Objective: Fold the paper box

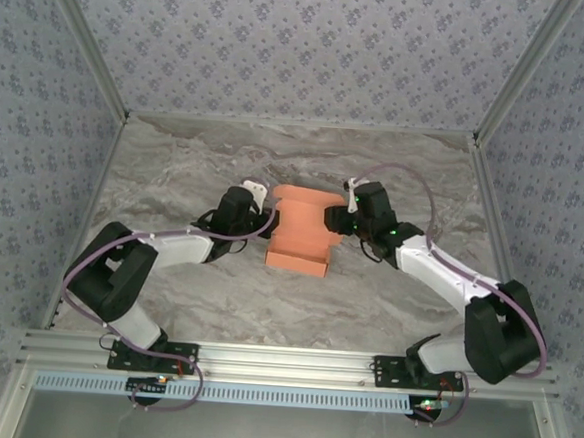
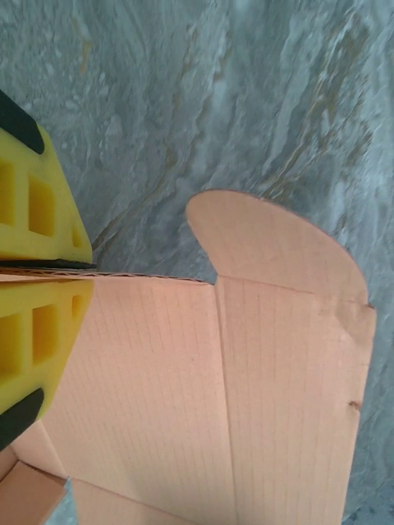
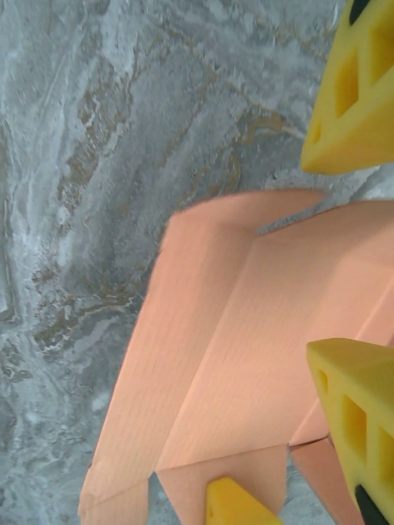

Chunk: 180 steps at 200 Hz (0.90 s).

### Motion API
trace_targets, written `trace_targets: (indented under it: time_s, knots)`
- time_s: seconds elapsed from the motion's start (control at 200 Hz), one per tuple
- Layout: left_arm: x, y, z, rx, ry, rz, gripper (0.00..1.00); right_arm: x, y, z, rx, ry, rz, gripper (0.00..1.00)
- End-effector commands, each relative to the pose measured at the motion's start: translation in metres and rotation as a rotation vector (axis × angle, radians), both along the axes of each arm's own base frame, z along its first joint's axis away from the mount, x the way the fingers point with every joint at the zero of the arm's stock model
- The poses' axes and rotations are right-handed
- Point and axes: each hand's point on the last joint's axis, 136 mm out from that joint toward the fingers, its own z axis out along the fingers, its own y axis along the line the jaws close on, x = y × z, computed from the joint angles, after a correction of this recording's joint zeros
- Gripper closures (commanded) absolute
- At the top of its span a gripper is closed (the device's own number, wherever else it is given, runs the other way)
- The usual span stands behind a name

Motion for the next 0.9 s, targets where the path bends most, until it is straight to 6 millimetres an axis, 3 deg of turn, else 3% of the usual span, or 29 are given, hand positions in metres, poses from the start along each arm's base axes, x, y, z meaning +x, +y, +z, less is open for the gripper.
trace_targets:
  time_s: [0.0, 0.19, 0.32, 0.45, 0.57, 0.645, 0.814, 0.894]
  knots:
    - [0.003, 0.009, 0.017, 0.013, -0.051, 0.045, 0.89, -0.014, -0.003, 0.006, 0.004, 0.044, 0.059, 0.42]
    - [0.003, 0.007, 0.025, 0.022, -0.084, 0.039, 0.91, -0.013, -0.01, -0.005, 0.042, 0.082, 0.051, 0.39]
    - [0.003, 0.005, 0.026, 0.037, -0.105, 0.021, 0.91, -0.013, -0.004, -0.012, 0.081, 0.136, 0.247, 0.35]
    - [0.002, 0.004, 0.027, 0.055, -0.14, 0.0, 0.92, 0.004, -0.02, -0.022, 0.045, 0.116, 0.305, 0.33]
    - [0.002, 0.004, 0.033, 0.064, -0.171, -0.011, 0.92, 0.016, -0.01, -0.023, 0.116, 0.112, 0.355, 0.43]
    - [0.003, 0.004, 0.036, 0.067, -0.175, -0.013, 0.92, 0.018, 0.002, -0.024, 0.136, 0.123, 0.378, 0.52]
    - [0.005, 0.002, 0.037, 0.053, -0.172, -0.006, 0.92, 0.019, 0.017, -0.023, 0.175, 0.116, 0.379, 0.59]
    - [0.007, 0.002, 0.038, 0.048, -0.169, 0.002, 0.92, 0.017, 0.023, -0.022, 0.178, 0.12, 0.374, 0.7]
